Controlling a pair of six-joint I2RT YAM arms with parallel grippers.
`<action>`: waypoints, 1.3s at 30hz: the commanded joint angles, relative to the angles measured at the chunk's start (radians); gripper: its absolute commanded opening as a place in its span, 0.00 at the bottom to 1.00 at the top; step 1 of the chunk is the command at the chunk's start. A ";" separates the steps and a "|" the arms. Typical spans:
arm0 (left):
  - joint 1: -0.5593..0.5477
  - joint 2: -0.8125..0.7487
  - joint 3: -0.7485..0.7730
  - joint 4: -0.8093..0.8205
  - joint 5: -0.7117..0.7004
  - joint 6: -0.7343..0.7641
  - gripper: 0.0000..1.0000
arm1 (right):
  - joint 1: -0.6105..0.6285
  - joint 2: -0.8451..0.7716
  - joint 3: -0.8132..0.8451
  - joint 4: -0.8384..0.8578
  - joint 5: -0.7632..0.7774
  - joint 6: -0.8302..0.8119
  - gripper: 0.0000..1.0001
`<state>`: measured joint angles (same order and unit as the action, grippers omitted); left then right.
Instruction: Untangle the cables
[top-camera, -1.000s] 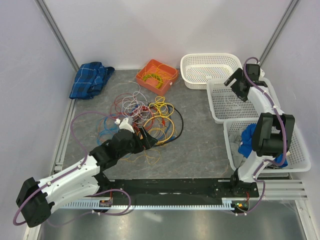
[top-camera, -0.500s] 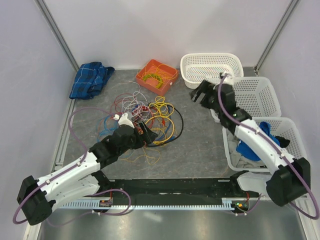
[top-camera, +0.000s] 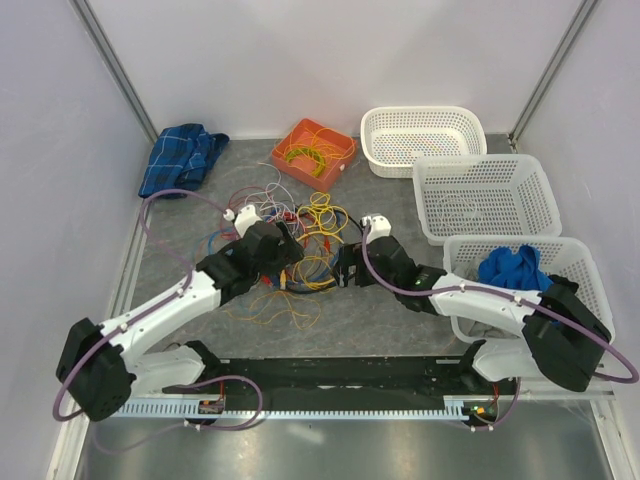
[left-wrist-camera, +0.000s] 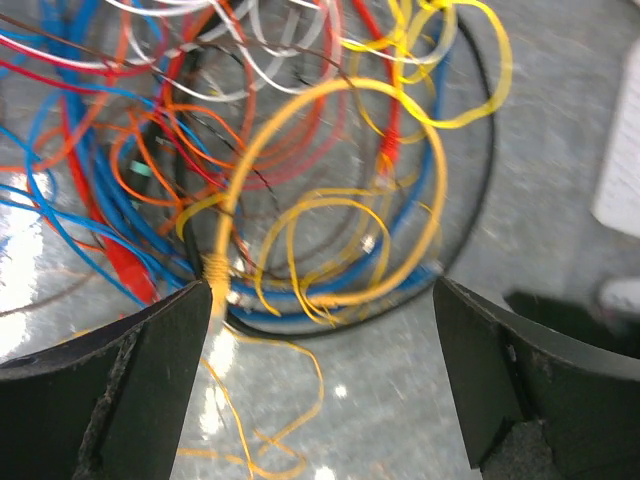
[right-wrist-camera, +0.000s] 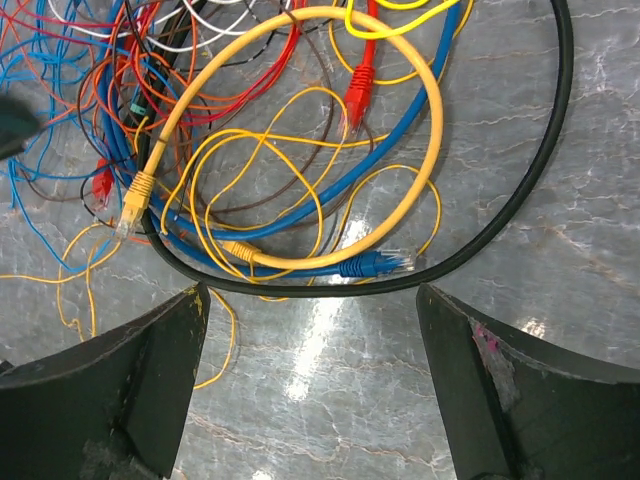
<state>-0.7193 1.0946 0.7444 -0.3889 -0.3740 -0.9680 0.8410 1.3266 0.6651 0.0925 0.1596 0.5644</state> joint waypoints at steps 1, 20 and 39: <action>0.035 0.120 0.073 -0.004 0.013 0.048 0.97 | 0.035 -0.065 -0.089 0.139 0.076 -0.008 0.92; 0.132 0.623 0.410 -0.071 0.035 0.143 0.96 | 0.082 -0.328 -0.275 0.142 0.158 0.017 0.92; 0.133 0.570 0.371 -0.030 0.135 0.192 0.02 | 0.082 -0.547 -0.248 -0.013 0.241 0.008 0.91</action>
<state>-0.5846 1.8030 1.1275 -0.4393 -0.2672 -0.8047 0.9207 0.8108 0.3874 0.1265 0.3744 0.5785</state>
